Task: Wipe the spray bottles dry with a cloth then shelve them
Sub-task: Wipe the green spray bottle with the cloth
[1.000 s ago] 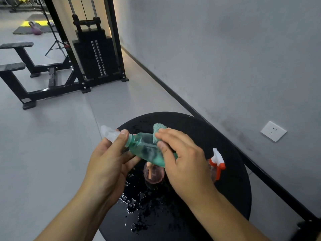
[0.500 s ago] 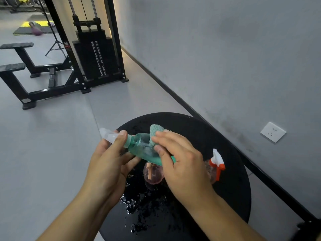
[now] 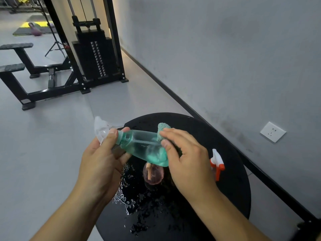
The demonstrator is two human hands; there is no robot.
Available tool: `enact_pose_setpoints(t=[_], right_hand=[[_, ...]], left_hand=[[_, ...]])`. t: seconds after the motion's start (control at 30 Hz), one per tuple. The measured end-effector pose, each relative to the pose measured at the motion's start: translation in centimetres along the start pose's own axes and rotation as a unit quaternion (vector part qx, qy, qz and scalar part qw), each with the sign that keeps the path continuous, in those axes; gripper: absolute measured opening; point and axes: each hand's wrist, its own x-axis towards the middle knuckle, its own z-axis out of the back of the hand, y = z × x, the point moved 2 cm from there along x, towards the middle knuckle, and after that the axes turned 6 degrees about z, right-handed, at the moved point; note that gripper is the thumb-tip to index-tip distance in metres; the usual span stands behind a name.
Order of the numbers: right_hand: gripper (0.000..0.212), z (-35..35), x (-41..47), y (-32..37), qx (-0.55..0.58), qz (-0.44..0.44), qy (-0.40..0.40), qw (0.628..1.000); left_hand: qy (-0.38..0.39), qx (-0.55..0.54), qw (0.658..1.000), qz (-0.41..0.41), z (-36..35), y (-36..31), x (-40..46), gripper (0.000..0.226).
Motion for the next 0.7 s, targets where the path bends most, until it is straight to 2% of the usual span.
enact_pose_setpoints(t=[0.2, 0.37, 0.53, 0.7], right_hand=[[0.028, -0.7, -0.5, 1.0, -0.002, 0.039, 0.058, 0.998], [0.029, -0.2, -0.3, 0.4, -0.006, 0.023, 0.031, 0.999], [0.031, -0.9, -0.8, 0.7, -0.019, 0.067, 0.067, 0.995], [0.031, -0.7, -0.5, 0.4, 0.001, 0.041, 0.042, 0.998]], left_hand=[[0.027, 0.03, 0.999, 0.0, -0.4, 0.6, -0.6, 0.021], [0.001, 0.006, 1.0, -0.015, 0.2, -0.4, 0.2, 0.018], [0.0, 0.009, 1.0, -0.004, 0.3, -0.2, 0.2, 0.019], [-0.014, -0.009, 1.0, -0.015, 0.5, -1.0, 0.4, 0.017]])
